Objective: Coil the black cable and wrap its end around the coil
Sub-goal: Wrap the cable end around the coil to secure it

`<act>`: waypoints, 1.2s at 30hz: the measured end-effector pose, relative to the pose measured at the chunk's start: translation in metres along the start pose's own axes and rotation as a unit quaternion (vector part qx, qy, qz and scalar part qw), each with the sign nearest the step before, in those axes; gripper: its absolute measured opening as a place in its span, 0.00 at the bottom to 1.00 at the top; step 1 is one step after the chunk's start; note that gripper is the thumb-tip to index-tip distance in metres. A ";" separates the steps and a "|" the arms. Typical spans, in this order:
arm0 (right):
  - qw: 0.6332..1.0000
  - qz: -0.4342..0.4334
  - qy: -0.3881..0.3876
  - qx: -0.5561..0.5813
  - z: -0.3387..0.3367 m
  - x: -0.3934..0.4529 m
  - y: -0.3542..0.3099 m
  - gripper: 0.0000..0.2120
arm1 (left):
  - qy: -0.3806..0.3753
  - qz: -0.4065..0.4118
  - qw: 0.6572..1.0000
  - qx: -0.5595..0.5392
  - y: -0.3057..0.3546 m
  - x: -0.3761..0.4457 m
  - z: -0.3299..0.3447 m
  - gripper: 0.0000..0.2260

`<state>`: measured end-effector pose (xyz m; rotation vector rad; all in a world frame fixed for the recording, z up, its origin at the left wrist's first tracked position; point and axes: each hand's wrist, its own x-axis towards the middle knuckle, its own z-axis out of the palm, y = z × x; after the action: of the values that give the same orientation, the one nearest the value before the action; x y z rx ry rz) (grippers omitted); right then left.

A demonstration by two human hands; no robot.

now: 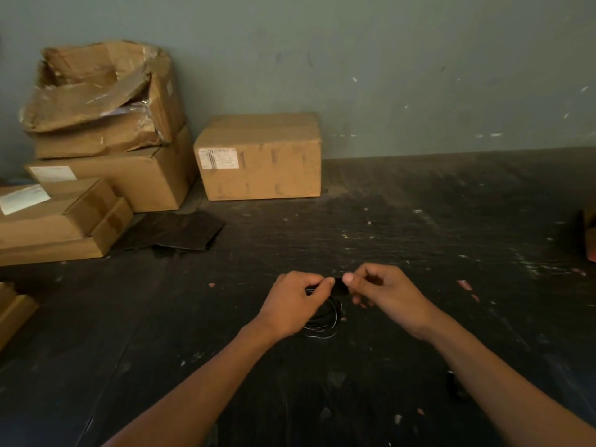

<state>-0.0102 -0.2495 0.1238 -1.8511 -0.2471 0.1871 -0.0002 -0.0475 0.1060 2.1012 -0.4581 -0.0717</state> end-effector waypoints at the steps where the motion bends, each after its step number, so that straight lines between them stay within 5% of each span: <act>1: 1.000 -0.003 -0.001 -0.011 0.000 0.001 0.001 0.09 | 0.002 0.008 1.000 0.012 -0.002 0.000 0.001 0.12; 5: 0.999 0.026 0.038 0.021 0.005 0.003 0.006 0.07 | 0.052 0.005 0.999 0.009 -0.013 0.001 0.003 0.11; 10: 0.976 0.109 0.112 0.151 0.022 0.004 0.007 0.08 | 0.239 -0.045 0.968 -0.061 -0.018 0.009 0.006 0.04; 14: 0.941 0.223 0.084 0.240 0.043 0.000 0.006 0.09 | 0.311 -0.028 0.945 -0.101 -0.012 0.015 0.007 0.06; 21: 0.876 0.332 0.068 0.343 0.070 0.011 -0.006 0.09 | 0.272 0.075 0.954 -0.105 -0.005 0.014 0.016 0.08; 28: 0.839 0.336 0.166 0.394 0.074 0.019 -0.011 0.07 | 0.239 0.092 0.956 -0.141 -0.009 0.006 0.022 0.05; 36: 0.803 0.280 0.155 0.502 0.072 0.021 -0.011 0.09 | 0.225 0.060 0.955 -0.182 -0.010 0.006 0.024 0.04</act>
<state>-0.0093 -0.1743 0.1134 -0.8041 0.5646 0.3352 0.0032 -0.0645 0.0850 1.6552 -0.2679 0.3624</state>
